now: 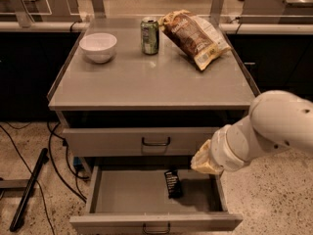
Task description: Pick rxbar chocolate from middle drawer and place on counter
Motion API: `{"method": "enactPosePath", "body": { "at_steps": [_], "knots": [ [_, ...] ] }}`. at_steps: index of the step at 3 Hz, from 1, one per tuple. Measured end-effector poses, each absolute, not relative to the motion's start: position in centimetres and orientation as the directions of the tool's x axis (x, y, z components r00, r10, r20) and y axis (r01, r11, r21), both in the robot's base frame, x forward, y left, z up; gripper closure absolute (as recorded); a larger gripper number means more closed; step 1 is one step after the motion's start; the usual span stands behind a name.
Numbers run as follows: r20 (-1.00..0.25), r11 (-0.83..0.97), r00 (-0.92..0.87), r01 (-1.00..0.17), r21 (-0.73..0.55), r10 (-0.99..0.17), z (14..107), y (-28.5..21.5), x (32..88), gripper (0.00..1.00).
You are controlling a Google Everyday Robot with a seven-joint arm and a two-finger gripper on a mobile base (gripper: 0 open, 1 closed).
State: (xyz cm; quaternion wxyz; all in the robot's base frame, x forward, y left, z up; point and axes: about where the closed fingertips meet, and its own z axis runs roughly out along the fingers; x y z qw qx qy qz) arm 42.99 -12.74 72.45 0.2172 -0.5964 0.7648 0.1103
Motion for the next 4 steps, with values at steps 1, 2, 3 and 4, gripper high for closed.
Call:
{"method": "enactPosePath", "body": {
  "at_steps": [1, 2, 3, 4],
  "knots": [
    [-0.525, 0.212, -0.135, -0.973, -0.089, -0.84, 67.0, -12.4, 42.3, 1.0],
    [-0.571, 0.17, -0.123, -0.985, -0.03, -0.812, 60.0, -11.7, 41.5, 1.0],
    [-0.593, 0.161, -0.145, -0.987, 0.026, -0.792, 57.0, -11.1, 40.8, 1.0],
    [-0.593, 0.169, -0.131, -0.986, -0.009, -0.794, 56.4, -11.8, 41.0, 1.0]
  ]
}}
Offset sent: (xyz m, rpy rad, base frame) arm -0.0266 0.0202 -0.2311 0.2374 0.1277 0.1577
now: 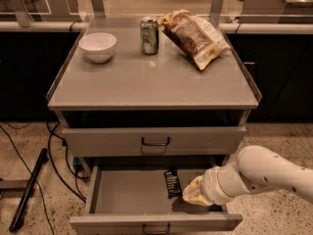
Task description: Pick rxbar chocolate from middle drawer and place on counter
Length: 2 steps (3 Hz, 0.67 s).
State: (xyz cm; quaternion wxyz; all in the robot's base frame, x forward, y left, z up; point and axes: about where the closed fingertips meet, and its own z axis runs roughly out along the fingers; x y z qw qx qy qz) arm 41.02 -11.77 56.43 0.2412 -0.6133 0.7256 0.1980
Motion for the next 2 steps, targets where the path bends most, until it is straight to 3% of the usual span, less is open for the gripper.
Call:
{"method": "enactPosePath", "body": {
  "at_steps": [2],
  "knots": [
    [-0.602, 0.167, -0.017, -0.967, -0.193, -0.799, 52.8, -11.9, 43.6, 1.0]
  ]
}}
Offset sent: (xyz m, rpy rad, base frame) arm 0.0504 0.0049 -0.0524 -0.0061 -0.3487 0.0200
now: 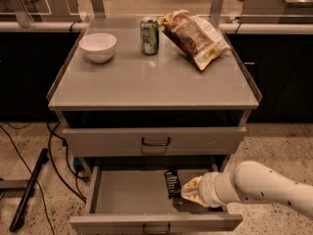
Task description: Pick rxbar chocolate from middle drawer and place on counter
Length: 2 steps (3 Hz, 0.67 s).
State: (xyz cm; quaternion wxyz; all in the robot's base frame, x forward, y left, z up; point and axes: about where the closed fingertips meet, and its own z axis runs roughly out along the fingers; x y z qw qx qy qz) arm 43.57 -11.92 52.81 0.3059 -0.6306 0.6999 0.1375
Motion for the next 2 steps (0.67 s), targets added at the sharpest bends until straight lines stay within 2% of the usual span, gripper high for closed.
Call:
{"method": "enactPosePath", "body": {
  "at_steps": [2],
  "knots": [
    [-0.603, 0.162, 0.011, -0.959, -0.232, -0.798, 51.94, -11.92, 44.54, 1.0]
  ]
}}
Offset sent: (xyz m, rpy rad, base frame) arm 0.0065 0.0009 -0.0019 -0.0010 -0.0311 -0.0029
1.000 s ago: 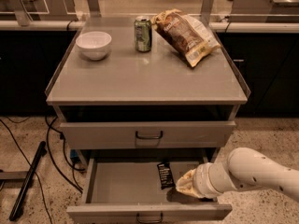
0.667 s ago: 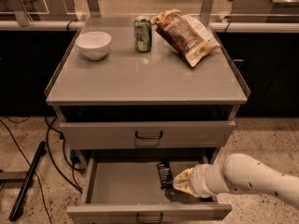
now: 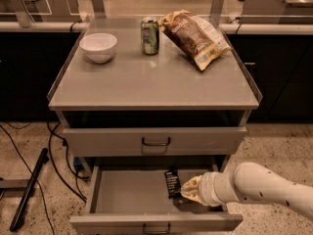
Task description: Pick rxbar chocolate from middle drawer and place on counter
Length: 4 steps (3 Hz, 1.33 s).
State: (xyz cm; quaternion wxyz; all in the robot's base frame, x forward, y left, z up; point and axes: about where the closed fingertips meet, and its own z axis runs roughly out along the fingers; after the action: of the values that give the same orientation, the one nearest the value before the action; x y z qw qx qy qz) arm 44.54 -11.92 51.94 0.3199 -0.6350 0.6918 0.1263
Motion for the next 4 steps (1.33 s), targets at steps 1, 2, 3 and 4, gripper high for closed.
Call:
{"method": "enactPosePath", "body": {
  "at_steps": [1, 2, 3, 4],
  "knots": [
    [-0.616, 0.142, 0.05, -0.956, -0.258, -0.786, 50.2, -11.5, 45.6, 1.0],
    [-0.635, 0.105, 0.1, -0.955, -0.278, -0.766, 48.2, -10.3, 46.9, 1.0],
    [-0.654, 0.076, 0.127, -0.959, -0.273, -0.745, 46.2, -8.7, 48.0, 1.0],
    [-0.679, 0.041, 0.155, -0.964, -0.264, -0.718, 44.0, -6.5, 49.0, 1.0]
  ]
}}
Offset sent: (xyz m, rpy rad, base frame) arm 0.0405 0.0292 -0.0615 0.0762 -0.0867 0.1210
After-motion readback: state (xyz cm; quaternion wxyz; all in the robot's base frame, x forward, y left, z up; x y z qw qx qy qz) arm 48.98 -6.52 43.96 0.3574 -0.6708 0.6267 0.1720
